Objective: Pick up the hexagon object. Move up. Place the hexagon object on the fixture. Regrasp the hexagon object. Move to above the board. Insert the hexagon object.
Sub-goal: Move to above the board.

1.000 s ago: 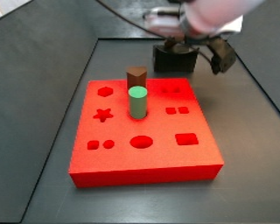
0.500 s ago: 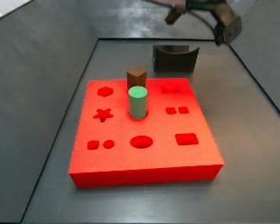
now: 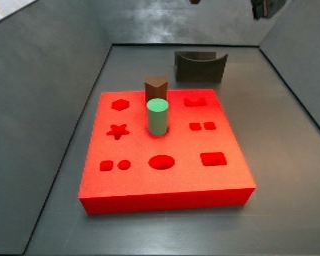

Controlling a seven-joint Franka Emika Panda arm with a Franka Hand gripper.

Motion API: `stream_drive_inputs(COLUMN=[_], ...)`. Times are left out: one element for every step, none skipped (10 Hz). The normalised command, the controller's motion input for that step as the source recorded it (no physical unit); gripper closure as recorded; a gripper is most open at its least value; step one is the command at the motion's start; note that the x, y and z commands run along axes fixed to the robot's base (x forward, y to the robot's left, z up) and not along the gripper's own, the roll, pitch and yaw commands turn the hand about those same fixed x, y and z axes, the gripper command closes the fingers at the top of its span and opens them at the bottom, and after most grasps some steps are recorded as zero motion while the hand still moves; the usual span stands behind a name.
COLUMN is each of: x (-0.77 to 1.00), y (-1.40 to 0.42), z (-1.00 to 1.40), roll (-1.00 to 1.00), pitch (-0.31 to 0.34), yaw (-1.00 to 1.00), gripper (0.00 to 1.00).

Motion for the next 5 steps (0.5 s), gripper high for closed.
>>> stream_drive_inputs(x=[-0.45, -0.45, -0.47, -0.48, -0.48], y=[-1.00, -1.00, -1.00, -1.00, -1.00], z=[0.41, 0.41, 0.44, 0.42, 0.43], roll=[-1.00, -1.00, -1.00, -1.00, -1.00], pitch=[-0.072, -0.080, -0.094, -0.102, -0.101], yaw=[-0.01, -0.02, -0.02, -0.03, -0.03], gripper=[1.00, 1.00, 1.00, 1.00, 1.00])
